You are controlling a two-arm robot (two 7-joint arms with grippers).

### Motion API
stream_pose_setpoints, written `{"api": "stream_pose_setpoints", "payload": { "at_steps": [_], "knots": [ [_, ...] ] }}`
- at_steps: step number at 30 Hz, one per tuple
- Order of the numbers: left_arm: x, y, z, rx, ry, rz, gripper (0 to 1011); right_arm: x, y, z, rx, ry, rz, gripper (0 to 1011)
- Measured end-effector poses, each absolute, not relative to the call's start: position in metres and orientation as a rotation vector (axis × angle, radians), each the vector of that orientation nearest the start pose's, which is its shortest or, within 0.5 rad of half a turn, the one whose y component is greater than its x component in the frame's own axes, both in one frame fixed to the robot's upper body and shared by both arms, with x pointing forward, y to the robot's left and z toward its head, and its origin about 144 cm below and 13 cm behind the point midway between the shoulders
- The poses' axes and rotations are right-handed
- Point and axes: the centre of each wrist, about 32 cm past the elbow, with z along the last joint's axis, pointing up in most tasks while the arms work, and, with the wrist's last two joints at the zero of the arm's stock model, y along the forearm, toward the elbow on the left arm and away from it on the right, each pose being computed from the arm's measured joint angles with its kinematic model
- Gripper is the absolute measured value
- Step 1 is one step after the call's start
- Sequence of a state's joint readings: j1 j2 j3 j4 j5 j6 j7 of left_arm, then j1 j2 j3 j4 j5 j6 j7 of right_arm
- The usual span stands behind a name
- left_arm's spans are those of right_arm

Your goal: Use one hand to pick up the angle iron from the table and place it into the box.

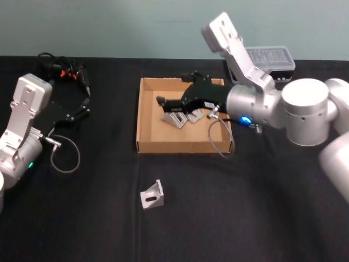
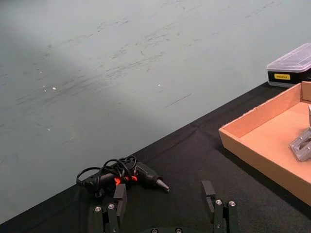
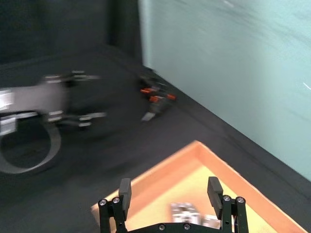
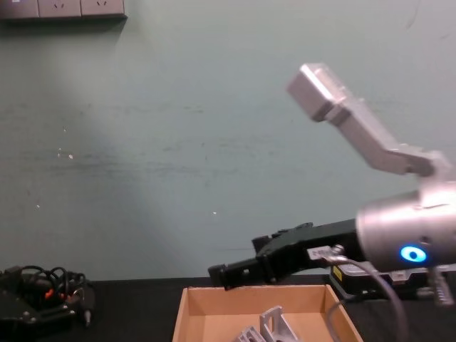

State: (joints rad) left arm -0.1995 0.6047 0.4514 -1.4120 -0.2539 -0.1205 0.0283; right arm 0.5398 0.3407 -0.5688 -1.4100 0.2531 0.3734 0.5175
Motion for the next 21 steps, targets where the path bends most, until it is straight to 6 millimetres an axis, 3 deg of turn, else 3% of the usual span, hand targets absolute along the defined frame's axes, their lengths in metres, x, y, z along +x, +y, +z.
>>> {"api": "stream_pose_setpoints", "payload": {
  "at_steps": [11,21],
  "knots": [
    [0.489,0.310,1.140,0.304,-0.285,1.248,1000,0.544,-0.224,1.234,-0.380,-0.116,-0.346,1003],
    [0.489,0.310,1.140,0.304,-0.285,1.248,1000,0.537,-0.238,1.221,-0.409,-0.123,-0.185,1003]
  ]
}}
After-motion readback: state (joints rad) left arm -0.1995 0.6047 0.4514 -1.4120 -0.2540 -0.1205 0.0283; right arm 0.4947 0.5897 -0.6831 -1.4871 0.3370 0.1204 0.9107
